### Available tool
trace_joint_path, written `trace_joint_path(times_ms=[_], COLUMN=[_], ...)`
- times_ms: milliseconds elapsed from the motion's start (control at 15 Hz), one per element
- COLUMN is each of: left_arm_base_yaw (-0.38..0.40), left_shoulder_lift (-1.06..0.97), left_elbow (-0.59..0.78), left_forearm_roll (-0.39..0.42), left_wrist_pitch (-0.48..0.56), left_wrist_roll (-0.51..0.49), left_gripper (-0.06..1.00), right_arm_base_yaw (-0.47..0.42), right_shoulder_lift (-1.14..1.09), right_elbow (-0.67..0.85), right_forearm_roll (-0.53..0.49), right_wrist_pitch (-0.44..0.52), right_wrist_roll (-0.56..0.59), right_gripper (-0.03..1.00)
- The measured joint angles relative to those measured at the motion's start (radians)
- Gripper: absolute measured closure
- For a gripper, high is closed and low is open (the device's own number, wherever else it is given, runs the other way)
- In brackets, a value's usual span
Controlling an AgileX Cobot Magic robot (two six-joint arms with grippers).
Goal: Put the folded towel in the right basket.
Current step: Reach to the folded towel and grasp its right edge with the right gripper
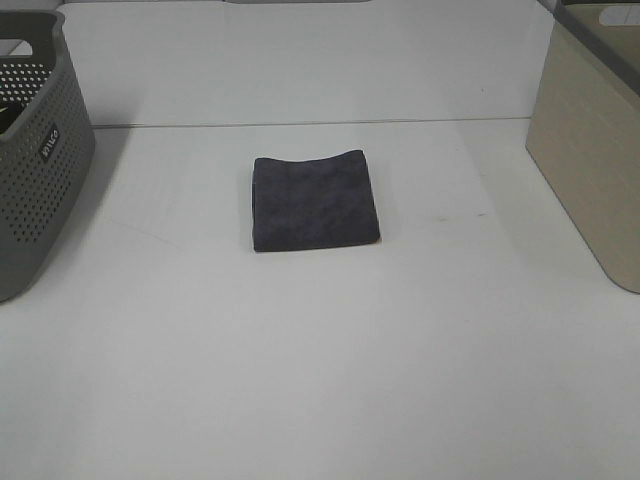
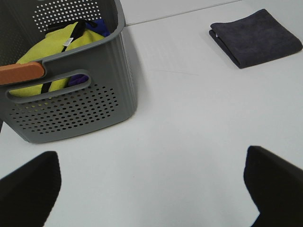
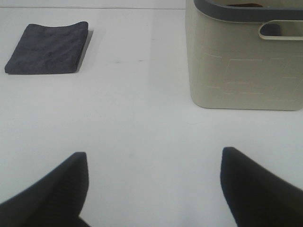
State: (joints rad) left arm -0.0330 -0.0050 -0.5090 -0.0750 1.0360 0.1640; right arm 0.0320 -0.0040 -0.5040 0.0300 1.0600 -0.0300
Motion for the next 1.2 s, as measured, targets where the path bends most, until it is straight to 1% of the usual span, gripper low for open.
trace_joint_path(times_ms=[1200], left_arm_base_yaw=[0.000], left_shoulder_lift=[0.000], left_elbow=[0.000], left_forearm_roll=[0.000], left_wrist_pitch=[0.000], left_wrist_roll=[0.000], left_gripper=[-0.04], right_arm_base_yaw=[0.000], right_shoulder_lift=[0.000], right_elbow=[0.000], right_forearm_roll=[0.000], right_wrist_pitch=[0.000], right_wrist_roll=[0.000], right_gripper=[0.25])
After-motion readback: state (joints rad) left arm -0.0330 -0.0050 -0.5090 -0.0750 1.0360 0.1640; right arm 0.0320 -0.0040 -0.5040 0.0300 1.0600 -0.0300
